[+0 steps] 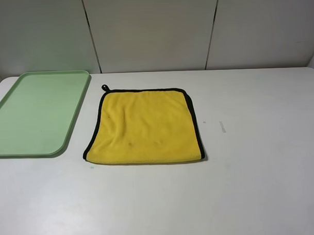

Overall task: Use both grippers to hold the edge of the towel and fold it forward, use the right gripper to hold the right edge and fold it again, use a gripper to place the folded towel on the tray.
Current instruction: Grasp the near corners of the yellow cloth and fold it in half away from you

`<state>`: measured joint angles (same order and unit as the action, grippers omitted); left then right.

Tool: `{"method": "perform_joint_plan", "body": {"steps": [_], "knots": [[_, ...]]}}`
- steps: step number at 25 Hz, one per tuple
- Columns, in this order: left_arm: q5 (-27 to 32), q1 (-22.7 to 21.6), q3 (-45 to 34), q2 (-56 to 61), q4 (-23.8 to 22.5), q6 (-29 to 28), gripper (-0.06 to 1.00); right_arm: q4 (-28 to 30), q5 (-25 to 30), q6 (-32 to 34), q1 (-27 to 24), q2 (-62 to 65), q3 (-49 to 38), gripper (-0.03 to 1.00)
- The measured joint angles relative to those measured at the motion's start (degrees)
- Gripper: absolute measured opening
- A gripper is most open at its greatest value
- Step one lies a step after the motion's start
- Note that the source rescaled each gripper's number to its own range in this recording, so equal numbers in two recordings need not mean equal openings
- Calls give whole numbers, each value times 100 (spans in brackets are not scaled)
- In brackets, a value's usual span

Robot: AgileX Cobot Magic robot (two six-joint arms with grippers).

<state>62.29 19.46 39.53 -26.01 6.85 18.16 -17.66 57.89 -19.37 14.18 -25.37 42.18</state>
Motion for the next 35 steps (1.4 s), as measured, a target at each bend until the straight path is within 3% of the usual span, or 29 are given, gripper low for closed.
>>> {"method": "perform_joint_plan", "body": {"steps": [5, 11, 16, 23, 30, 35], "knots": [[-18, 1156, 278, -1144, -493, 385, 98, -16, 6, -495, 508, -879, 473, 100], [-85, 2371, 471, -2295, -1737, 423, 98, -23, 0, -1183, 1315, -1945, 688, 100], [-394, 3013, 471, -2912, -2788, 423, 98, 5, -94, -1839, 1881, -2978, 703, 100], [-1335, 3105, 471, -3527, -3297, 467, 98, 779, -698, -2101, 2377, -4482, 704, 100], [-2323, 3105, 471, -4923, -3359, 529, 98, 1557, -1425, -2105, 2403, -5653, 709, 100], [-2780, 3105, 471, -5909, -3701, 529, 98, 1872, -1945, -2108, 2403, -6073, 709, 100]]}}
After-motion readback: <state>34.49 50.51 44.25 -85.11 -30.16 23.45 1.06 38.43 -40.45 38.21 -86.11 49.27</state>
